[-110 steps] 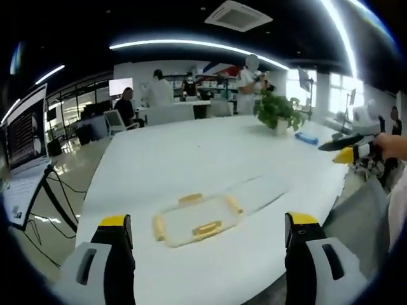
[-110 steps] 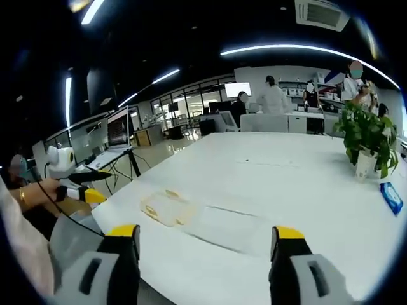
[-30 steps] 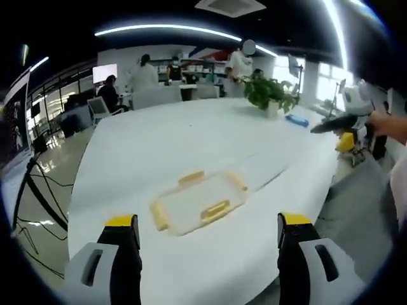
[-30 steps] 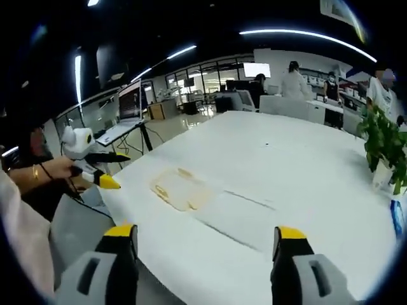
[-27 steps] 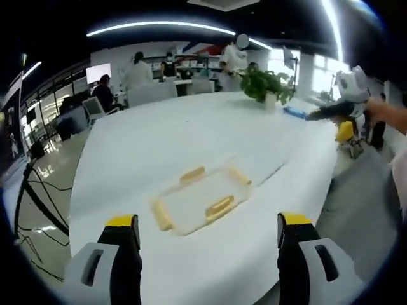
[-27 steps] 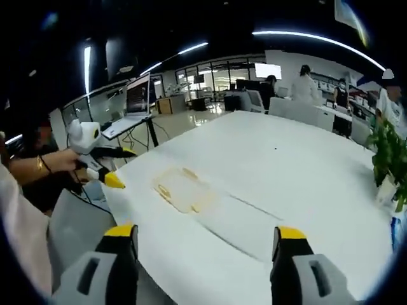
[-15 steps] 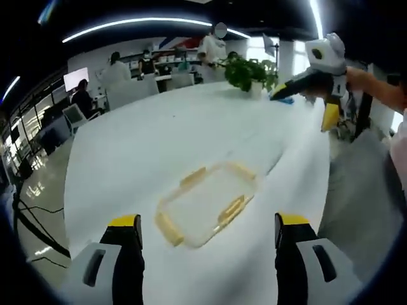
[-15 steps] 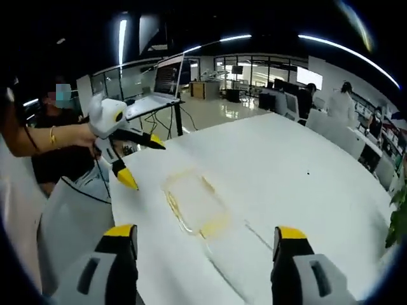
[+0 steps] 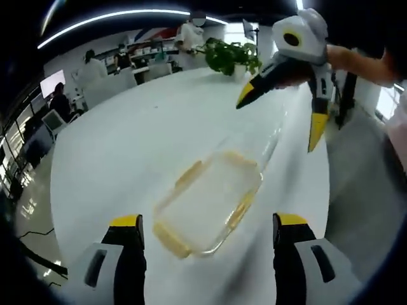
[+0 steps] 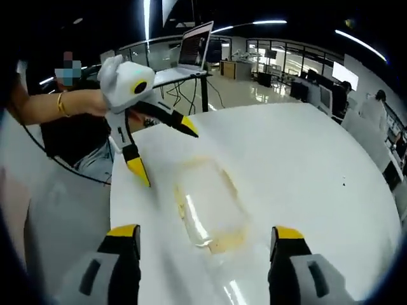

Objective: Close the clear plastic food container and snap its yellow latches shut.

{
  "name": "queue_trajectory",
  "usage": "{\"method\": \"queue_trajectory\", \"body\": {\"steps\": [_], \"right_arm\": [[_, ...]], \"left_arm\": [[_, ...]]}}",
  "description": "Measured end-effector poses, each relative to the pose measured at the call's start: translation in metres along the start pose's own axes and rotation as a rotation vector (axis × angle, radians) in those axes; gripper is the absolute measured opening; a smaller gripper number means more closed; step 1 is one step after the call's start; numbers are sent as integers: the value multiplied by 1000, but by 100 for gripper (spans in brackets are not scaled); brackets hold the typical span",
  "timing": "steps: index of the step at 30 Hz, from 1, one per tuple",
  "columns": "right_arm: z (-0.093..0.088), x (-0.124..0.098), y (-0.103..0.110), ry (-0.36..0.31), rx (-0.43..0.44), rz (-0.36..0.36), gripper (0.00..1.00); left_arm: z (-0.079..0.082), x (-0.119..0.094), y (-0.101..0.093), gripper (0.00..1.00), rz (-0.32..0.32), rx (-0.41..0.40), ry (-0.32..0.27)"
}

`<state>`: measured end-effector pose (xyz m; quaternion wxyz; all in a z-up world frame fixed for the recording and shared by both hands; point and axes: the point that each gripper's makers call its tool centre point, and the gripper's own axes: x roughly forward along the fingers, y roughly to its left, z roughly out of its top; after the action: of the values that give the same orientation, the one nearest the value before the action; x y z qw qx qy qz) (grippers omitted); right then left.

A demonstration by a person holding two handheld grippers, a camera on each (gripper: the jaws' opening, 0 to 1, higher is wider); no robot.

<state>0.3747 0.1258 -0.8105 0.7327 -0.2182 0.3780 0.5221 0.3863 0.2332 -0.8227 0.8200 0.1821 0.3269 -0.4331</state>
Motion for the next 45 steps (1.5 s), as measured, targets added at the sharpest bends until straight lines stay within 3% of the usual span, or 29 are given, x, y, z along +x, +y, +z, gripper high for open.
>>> {"method": "queue_trajectory", "body": {"steps": [8, 10, 16, 20, 23, 26, 29, 36, 39, 45], "right_arm": [[7, 39, -11, 93, -49, 67, 84], [-4, 47, -15, 171, -34, 66, 84], [-20, 74, -21, 265, -56, 62, 84], [-32, 80, -22, 326, -59, 52, 85], [-32, 82, -28, 335, -140, 22, 85], [-38, 78, -31, 392, -159, 1, 83], [-39, 77, -32, 399, -125, -11, 84], [-39, 78, -31, 429, -133, -7, 83], [-29, 82, -28, 380, -119, -9, 73], [-28, 83, -24, 327, -173, 22, 72]], "left_arm": [[-19, 19, 11, 82, -56, 46, 91], [-23, 24, 14, 82, -66, 51, 107], [-34, 35, 21, 81, -85, 76, 157], [-37, 40, 27, 78, -65, 64, 173], [-39, 44, 27, 73, -70, 15, 168], [-50, 46, 25, 69, -71, 45, 219], [-45, 46, 26, 68, -69, 62, 199], [-46, 45, 25, 66, -76, 65, 184], [-47, 43, 25, 64, -79, 74, 194], [-54, 36, 26, 63, -79, 70, 188]]}}
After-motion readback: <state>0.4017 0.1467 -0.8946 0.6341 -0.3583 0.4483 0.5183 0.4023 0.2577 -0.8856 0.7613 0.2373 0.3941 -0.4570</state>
